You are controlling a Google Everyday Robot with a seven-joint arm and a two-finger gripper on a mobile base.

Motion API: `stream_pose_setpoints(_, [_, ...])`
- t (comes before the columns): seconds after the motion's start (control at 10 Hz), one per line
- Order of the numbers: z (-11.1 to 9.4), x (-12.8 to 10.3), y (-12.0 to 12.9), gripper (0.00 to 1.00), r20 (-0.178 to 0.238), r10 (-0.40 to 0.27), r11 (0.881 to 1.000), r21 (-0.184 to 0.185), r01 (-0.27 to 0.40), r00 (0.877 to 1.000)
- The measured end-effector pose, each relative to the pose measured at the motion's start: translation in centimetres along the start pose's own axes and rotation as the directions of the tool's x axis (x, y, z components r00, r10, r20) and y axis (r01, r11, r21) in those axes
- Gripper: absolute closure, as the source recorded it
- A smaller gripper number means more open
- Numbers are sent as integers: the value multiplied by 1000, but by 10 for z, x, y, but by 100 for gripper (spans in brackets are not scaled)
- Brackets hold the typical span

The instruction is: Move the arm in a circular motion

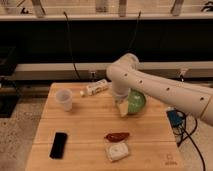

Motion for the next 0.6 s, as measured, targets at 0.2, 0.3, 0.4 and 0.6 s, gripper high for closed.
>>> stream_pose_setpoints(0.2, [-2,-34,26,20,18,-106,994,0,106,994])
stream_pose_setpoints(0.3, [-2,-47,40,20,26,-150,989,1,150,988])
stream_pose_setpoints(0.4, [-2,-55,54,20,31,-184,983,0,184,982])
stream_pose_setpoints(0.6, [-1,-58,85,20,41,-228,974,-6,228,973])
